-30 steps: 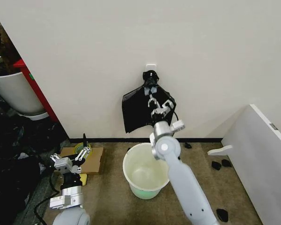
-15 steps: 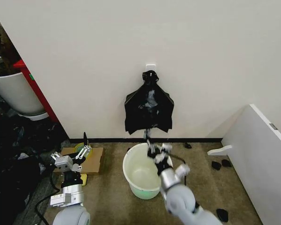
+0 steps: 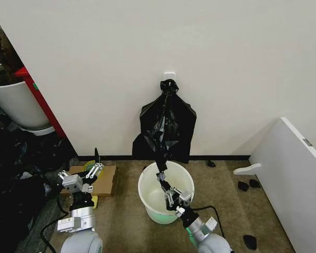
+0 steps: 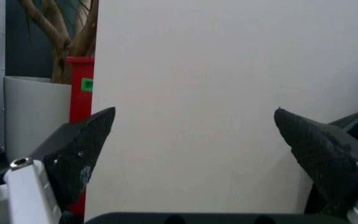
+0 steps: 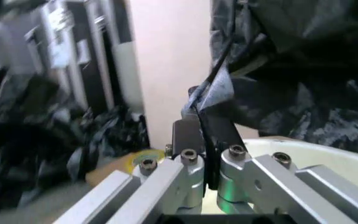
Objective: Place the garbage bag over the trash bin.
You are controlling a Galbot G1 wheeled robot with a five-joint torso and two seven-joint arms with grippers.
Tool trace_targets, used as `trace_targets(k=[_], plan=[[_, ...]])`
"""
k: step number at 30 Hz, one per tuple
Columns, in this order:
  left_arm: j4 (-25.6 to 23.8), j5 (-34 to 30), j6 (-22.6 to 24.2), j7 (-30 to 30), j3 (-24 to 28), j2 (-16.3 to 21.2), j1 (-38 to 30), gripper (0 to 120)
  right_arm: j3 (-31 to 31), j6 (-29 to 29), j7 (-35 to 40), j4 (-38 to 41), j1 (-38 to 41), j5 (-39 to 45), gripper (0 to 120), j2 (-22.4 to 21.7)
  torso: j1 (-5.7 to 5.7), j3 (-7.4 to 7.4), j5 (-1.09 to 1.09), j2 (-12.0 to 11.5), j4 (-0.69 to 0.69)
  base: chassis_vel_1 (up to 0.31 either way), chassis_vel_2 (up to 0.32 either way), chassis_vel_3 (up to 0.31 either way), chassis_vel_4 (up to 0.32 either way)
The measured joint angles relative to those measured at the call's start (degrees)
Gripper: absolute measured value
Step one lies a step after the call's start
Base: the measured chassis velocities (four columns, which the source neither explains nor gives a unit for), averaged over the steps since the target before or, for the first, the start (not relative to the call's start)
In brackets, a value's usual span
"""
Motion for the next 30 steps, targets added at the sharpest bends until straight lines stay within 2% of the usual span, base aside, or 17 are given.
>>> trace_targets(k=[4, 10, 13, 14, 20, 21, 24, 26, 27, 30], plan=[[-0.3, 0.0, 0.0, -0.1, -0.1, -0.2, 0.1, 100, 2.0, 2.8, -3.9, -2.9, 0.5, -3.7, 0, 0.3, 0.00, 0.00, 0.00, 0.0, 0.00, 0.000, 0.000, 0.000, 0.000], [-0.7, 0.1, 0.0, -0.1, -0.1, -0.4, 0.4, 100, 2.7, 3.4, -0.3, -1.9, 1.6, -3.2, 1, 0.8, 0.01, 0.01, 0.00, 0.0, 0.00, 0.000, 0.000, 0.000, 0.000], [-0.8, 0.2, 0.0, -0.1, -0.2, -0.4, 0.6, 100, 3.0, 4.1, 0.0, 1.5, 1.2, -2.2, 14, 0.8, 0.01, 0.00, -0.01, 0.0, 0.01, 0.000, 0.000, 0.000, 0.000], [-0.9, 0.2, 0.0, -0.1, -0.3, -0.4, 0.6, 100, 3.8, 5.3, -2.2, 3.8, -0.2, -3.1, 25, 0.3, 0.01, 0.00, -0.01, 0.0, 0.00, 0.000, 0.000, 0.000, 0.000], [-1.0, 0.1, 0.0, -0.2, -0.5, -0.3, 0.5, 100, 6.4, 9.5, -4.9, 5.9, -3.3, -8.5, 45, -0.9, 0.01, 0.00, -0.01, 0.0, 0.00, 0.000, 0.000, 0.000, 0.000], [-1.0, 0.1, 0.1, -0.3, -0.5, -0.3, 0.5, 100, 7.5, 11.1, -4.3, 6.0, -4.0, -11.3, 52, -1.1, 0.01, 0.00, -0.01, 0.0, 0.00, 0.000, 0.000, 0.000, 0.000], [-1.0, 0.1, 0.1, -0.3, -0.4, -0.3, 0.4, 100, 8.6, 12.3, -1.9, 5.9, -4.9, -14.6, 60, -1.3, 0.01, 0.00, -0.02, 0.0, 0.00, 0.000, 0.000, 0.000, 0.000], [-1.0, 0.1, 0.1, -0.3, -0.2, -0.4, 0.4, 100, 8.9, 11.7, 3.1, 4.9, -5.4, -17.2, 70, -1.4, 0.01, 0.00, -0.01, 0.0, 0.00, 0.000, 0.000, 0.000, 0.000], [-1.0, 0.1, 0.1, -0.3, -0.2, -0.4, 0.4, 100, 8.9, 11.7, 3.1, 4.9, -5.4, -17.2, 70, -1.4, 0.01, 0.00, -0.01, 0.0, 0.00, 0.000, 0.000, 0.000, 0.000], [-1.0, 0.1, 0.1, -0.3, -0.1, -0.5, 0.4, 100, 8.8, 10.7, 7.5, 3.9, -5.4, -18.4, 84, -0.9, 0.01, 0.00, -0.01, 0.0, 0.00, 0.000, 0.000, 0.000, 0.000]])
